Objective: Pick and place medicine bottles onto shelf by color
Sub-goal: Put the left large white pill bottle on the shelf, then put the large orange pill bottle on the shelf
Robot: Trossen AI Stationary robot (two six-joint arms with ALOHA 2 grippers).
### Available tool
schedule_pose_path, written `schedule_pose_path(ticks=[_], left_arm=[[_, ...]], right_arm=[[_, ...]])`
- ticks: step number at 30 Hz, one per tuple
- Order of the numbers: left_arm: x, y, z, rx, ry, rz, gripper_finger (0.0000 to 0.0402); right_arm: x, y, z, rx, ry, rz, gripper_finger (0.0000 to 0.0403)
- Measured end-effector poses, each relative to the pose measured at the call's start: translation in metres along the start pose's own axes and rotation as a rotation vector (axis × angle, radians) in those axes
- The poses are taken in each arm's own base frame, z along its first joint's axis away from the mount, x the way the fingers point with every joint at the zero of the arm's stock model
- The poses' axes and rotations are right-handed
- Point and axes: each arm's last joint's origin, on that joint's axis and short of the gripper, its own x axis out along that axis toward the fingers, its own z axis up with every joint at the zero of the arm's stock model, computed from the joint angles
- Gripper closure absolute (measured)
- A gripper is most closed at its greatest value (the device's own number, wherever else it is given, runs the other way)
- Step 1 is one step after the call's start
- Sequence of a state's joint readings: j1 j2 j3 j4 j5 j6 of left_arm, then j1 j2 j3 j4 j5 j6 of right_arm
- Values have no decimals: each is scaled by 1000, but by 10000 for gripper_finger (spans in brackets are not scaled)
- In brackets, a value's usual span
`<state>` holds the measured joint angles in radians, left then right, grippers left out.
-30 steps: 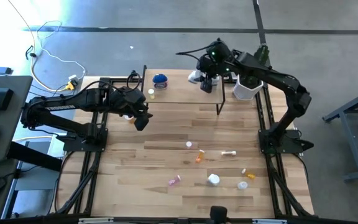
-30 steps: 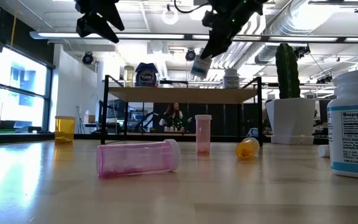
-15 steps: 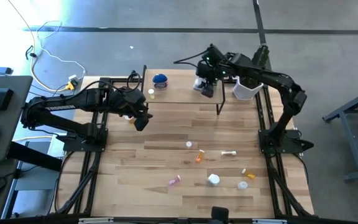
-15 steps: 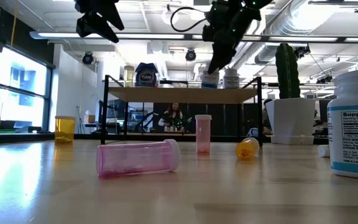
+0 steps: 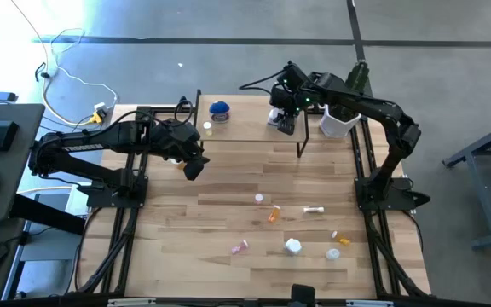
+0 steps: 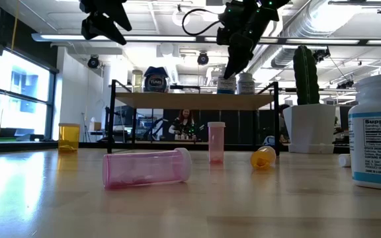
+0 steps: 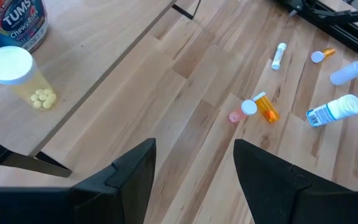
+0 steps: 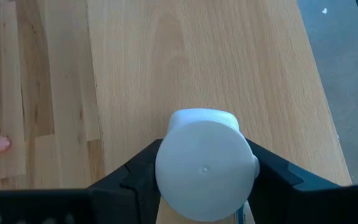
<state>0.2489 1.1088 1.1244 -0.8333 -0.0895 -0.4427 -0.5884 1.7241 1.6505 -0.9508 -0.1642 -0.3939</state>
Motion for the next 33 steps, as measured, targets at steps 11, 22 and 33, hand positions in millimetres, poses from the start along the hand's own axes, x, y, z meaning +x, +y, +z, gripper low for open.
schedule_pose_path(ticks=[11,22,33], left_arm=[[0,1,-1,2,14,7,188],[0,3,-7,-29,72,37,138],[-4,13,-23,-128,204,197,93]], right_arm=[[0,-2,5,7,-49,-23,164],[0,-3,8,34,-80,-33,158],[-36,-7,29,50,-165,-100,158]])
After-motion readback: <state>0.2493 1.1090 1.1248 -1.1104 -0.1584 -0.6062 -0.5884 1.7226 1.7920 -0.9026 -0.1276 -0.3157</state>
